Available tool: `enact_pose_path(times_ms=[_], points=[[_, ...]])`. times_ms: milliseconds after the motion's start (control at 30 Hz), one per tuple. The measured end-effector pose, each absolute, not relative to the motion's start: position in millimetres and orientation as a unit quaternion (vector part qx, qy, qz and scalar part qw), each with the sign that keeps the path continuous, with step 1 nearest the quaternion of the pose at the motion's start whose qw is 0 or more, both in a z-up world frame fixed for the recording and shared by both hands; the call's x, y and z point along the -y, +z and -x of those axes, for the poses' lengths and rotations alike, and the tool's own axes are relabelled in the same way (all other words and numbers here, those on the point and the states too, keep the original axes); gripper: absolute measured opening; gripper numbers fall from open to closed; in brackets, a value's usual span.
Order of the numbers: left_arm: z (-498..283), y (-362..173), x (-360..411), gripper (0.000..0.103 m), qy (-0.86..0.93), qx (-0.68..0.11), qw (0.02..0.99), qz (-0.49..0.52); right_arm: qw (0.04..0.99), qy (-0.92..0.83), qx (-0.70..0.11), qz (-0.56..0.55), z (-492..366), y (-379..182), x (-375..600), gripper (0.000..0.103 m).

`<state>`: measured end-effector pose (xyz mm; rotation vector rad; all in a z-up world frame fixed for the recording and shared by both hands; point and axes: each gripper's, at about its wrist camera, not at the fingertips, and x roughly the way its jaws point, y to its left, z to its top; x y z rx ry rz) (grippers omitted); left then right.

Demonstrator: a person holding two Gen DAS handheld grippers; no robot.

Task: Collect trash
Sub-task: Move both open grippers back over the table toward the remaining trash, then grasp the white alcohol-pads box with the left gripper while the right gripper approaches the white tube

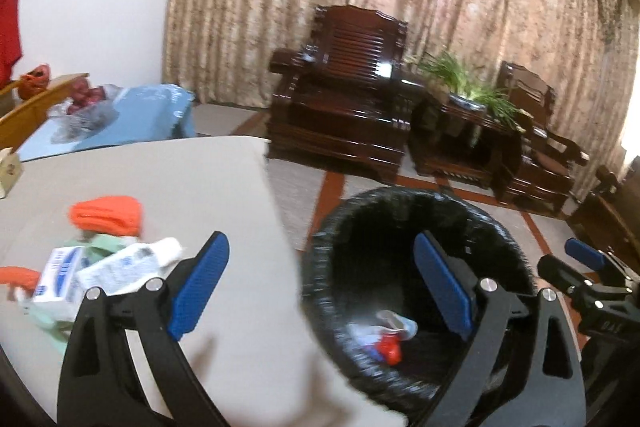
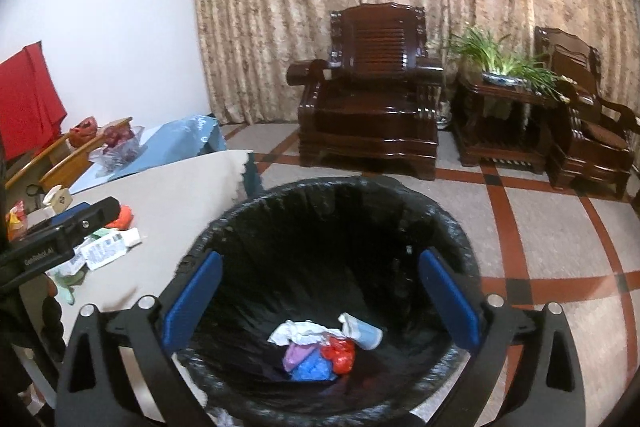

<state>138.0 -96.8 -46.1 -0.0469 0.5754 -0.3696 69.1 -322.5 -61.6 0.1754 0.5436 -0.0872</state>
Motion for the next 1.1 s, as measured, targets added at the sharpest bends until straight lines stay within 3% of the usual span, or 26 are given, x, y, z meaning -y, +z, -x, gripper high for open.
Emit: enact_pose_path(times_ms=[433,1100], points=[[-118,-39,-15,0.091,-0.053,-0.270,0.962,0.010,0.963,0.058,-0.259,-0.049,-97,-53,222,0.097],[-128,-86,-148,0.091,0.078,-0.314,0.945,0.042,0.942,0.158,-0.297,-0.013,-173,-97,74,0.097]])
